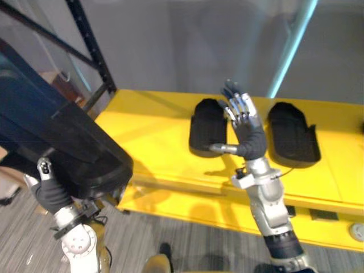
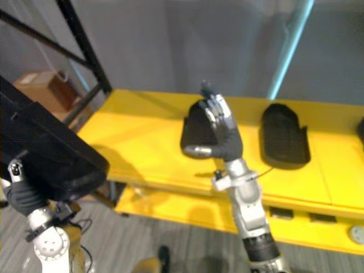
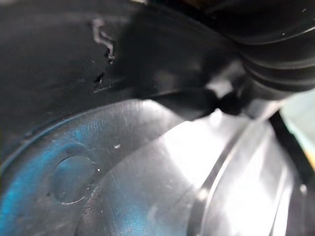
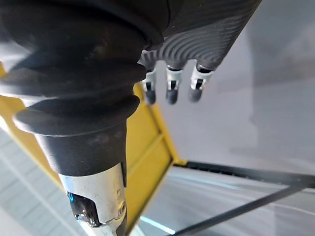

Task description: Walk over and take plastic housings, then place them on the shelf

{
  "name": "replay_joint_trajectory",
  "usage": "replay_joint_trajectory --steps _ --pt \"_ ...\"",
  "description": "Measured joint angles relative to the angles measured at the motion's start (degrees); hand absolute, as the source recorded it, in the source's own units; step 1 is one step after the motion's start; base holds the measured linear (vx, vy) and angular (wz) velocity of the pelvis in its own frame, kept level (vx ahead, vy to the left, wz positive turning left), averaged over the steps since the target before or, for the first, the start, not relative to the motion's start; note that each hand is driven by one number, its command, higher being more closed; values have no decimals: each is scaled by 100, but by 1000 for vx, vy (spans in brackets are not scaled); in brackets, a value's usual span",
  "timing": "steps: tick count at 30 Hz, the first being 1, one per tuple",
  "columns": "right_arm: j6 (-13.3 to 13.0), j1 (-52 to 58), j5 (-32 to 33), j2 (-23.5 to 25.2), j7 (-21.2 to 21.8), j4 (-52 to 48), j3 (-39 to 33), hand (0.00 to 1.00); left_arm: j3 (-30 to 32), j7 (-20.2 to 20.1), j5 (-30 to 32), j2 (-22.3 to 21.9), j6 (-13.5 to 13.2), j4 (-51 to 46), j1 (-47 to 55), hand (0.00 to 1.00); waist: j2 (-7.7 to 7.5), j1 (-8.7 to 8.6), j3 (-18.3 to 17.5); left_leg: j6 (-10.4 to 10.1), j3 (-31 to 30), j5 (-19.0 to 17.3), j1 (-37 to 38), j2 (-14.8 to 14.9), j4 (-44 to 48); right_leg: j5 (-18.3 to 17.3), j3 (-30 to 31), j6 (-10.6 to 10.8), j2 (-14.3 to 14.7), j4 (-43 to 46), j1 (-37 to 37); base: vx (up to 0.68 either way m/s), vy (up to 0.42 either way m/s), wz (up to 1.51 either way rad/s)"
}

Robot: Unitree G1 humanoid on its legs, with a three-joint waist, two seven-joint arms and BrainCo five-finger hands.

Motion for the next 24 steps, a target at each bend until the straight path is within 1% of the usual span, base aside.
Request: replay_joint_trajectory --steps 1,2,3,4,5,6,7,8,9,10,11,12,13,14,15,16,17,18,19,20,21,22,23,24 --pt "-16 25 0 -6 -71 14 5 0 -144 -50 10 2 -15 34 0 100 129 -62 -76 -152 -15 -50 181 92 -47 80 -17 90 -70 -28 12 43 211 19" --pt "-74 34 -2 -14 -145 32 1 0 -277 -135 12 3 -44 38 -9 100 281 -97 -126 -319 -35 -126 401 115 -317 149 -24 209 -166 -19 20 45 257 10" --pt "-125 53 -11 -13 -209 57 -3 0 -347 -221 15 8 -65 39 -22 100 340 -104 -137 -434 -28 -157 514 52 -527 192 -13 283 -224 -15 22 39 410 9" --pt "-153 140 -32 27 -353 97 -16 0 -475 -391 18 43 -108 41 -68 100 390 -121 -154 -573 23 -252 708 -109 -884 282 -1 432 -348 -22 40 46 427 14" --pt "-159 258 -70 146 -516 179 -24 0 -579 -529 0 188 -111 47 -165 100 296 -120 -107 -546 25 -206 845 -353 -1069 375 13 532 -549 -16 76 43 413 13" --pt "-158 309 -114 181 -589 228 -56 0 -603 -619 1 289 -102 48 -208 100 214 -115 -55 -528 40 -194 901 -446 -1135 423 52 553 -638 -9 85 20 246 9" --pt "-156 380 -154 320 -610 268 -42 0 -602 -727 6 456 -94 48 -255 100 95 -91 16 -506 80 -181 973 -556 -1208 477 128 548 -736 22 87 -14 254 -1" --pt "-168 463 -153 553 -586 265 45 0 -575 -881 3 718 -6 60 -258 100 -11 -74 48 -432 93 -150 1037 -648 -1354 601 228 389 -834 174 -10 -20 233 4" --pt "-204 475 -141 638 -567 260 130 0 -573 -970 -5 819 54 91 -258 100 -13 -85 51 -396 30 -139 1077 -648 -1437 718 305 222 -818 274 -58 -19 228 11" --pt "-220 475 -141 666 -558 230 194 0 -591 -1015 -13 877 86 96 -265 100 -9 -109 52 -377 -55 -151 1079 -636 -1453 763 389 150 -790 345 -90 -5 113 36" --pt "-261 479 -161 670 -536 142 343 0 -666 -1122 -30 949 114 109 -323 100 37 -160 73 -303 -233 -157 1060 -587 -1495 595 873 48 -602 340 -141 -6 62 64" --pt "-261 479 -271 661 -575 69 452 0 -767 -1173 -78 971 132 127 -397 100 35 -240 72 -276 -436 -127 1030 -529 -1544 401 1263 28 -291 147 -98 -23 -37 98" --pt "-253 488 -405 657 -641 -35 530 0 -883 -1190 -190 990 145 177 -513 100 21 -304 63 -282 -662 -99 920 -495 -1534 317 1535 -1 2 -128 -71 -38 -103 113" --pt "-250 485 -542 657 -714 -147 623 0 -1038 -1155 -227 999 185 258 -650 100 -68 -324 14 -303 -825 -67 776 -539 -1532 328 1688 -7 237 -420 -106 -47 -147 112" --pt "-228 487 -606 651 -738 -194 651 0 -1126 -1104 -177 991 227 343 -694 100 -214 -327 -56 -286 -861 -3 663 -704 -1542 314 1612 42 282 -546 -202 -13 -133 86" --pt "-212 520 -610 586 -740 -196 621 0 -1192 -1078 -138 910 247 445 -683 100 -213 -339 -81 -276 -935 53 684 -727 -1602 333 1594 196 242 -543 -152 48 -88 66" --pt "-169 611 -566 471 -782 -192 544 0 -1321 -1080 -126 844 353 528 -634 100 -83 -323 -81 -275 -991 99 658 -726 -1662 291 1504 159 220 -501 -147 69 -30 38" --pt "-138 643 -550 430 -815 -187 513 0 -1335 -1101 -126 832 396 533 -602 100 -22 -312 -49 -276 -988 100 663 -723 -1662 285 1487 158 218 -497 -130 69 -12 25" --pt "-124 696 -507 305 -834 -174 468 0 -1350 -1114 -128 831 463 533 -539 100 84 -311 -4 -274 -970 100 667 -721 -1651 282 1483 155 219 -497 -87 37 -25 7" --pt "-138 721 -393 198 -731 -172 366 0 -1351 -1080 -102 825 487 532 -507 100 121 -332 18 -250 -948 80 623 -744 -1466 254 1488 165 187 -483 -39 34 -23 9" --pt "-147 723 -332 180 -659 -172 314 0 -1351 -1073 -84 818 490 532 -513 100 108 -355 26 -192 -928 7 520 -774 -1230 219 1489 162 165 -447 -24 42 -17 24" --pt "-169 722 -172 157 -515 -171 166 0 -1352 -1060 -30 813 493 531 -553 100 38 -405 86 -110 -862 -171 313 -821 -608 96 1501 165 102 -275 12 34 -2 27" --pt "-225 711 -72 140 -373 -126 117 0 -1348 -1013 -4 814 515 532 -574 100 -47 -384 155 -22 -803 -267 172 -823 -106 -33 1527 129 38 -70 45 11 -18 23" --pt "-258 697 -27 134 -304 -90 128 0 -1345 -961 -5 812 543 532 -572 100 -75 -373 174 -13 -806 -272 132 -812 58 -61 1546 110 27 16 53 -21 -11 9"
